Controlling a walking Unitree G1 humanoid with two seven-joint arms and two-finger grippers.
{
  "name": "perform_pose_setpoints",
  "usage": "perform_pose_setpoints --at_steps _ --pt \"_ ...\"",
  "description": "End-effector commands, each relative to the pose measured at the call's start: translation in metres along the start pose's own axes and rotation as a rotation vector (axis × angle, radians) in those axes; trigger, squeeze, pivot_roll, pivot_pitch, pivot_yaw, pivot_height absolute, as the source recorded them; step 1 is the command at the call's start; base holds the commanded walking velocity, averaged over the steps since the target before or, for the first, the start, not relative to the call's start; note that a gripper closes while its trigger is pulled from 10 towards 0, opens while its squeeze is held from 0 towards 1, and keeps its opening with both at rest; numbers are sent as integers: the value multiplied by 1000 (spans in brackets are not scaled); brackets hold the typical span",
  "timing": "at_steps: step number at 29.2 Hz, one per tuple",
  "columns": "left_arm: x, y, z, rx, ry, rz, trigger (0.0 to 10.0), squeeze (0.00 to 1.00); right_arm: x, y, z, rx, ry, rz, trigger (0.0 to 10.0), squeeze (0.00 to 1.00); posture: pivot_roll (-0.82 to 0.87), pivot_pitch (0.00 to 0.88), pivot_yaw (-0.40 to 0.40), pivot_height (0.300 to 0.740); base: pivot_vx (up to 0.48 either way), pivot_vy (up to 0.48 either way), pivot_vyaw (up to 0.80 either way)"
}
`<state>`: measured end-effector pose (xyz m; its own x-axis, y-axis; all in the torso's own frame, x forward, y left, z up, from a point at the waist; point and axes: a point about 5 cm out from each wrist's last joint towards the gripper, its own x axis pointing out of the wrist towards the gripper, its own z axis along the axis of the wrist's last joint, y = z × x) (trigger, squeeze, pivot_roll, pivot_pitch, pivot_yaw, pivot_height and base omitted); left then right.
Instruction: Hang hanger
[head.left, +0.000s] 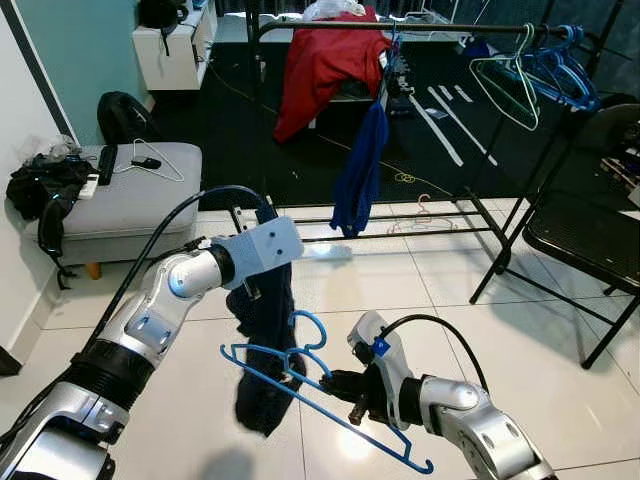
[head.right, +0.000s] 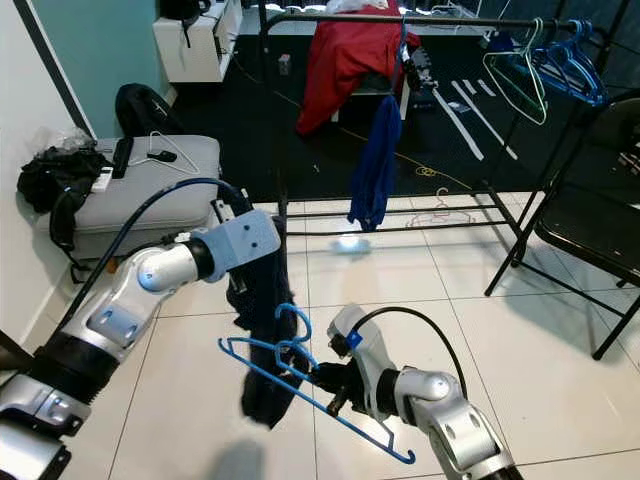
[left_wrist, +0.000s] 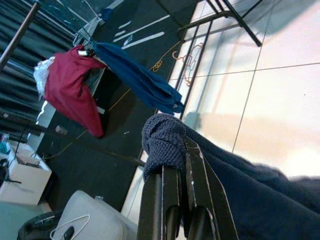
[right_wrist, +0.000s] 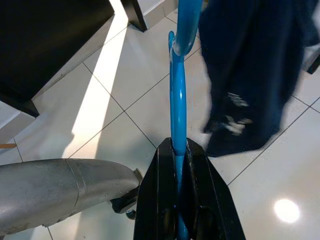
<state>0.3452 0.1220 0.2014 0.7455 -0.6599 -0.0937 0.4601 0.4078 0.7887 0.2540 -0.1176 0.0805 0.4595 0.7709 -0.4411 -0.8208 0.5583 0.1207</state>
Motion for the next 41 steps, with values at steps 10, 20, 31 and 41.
perform_pose_setpoints --at_steps 10,20,31,41 --pt "-2 -1 -9 114 29 -34 10000 0 -10 -17 18 -37 -248 -303 10000 0 -36 93 -1 740 0 0 0" --pt "-2 2 -17 162 73 -9 10000 0 -19 -1 -8 191 -233 -400 10000 0 -44 94 8 740 0 0 0" --pt "-2 -12 -48 202 198 -66 10000 0 -13 19 -23 480 -161 -292 10000 0 -48 97 15 740 0 0 0" --pt "-1 5 -75 -262 374 263 10000 0 -13 13 -49 600 -11 -367 10000 0 -48 86 21 740 0 0 0"
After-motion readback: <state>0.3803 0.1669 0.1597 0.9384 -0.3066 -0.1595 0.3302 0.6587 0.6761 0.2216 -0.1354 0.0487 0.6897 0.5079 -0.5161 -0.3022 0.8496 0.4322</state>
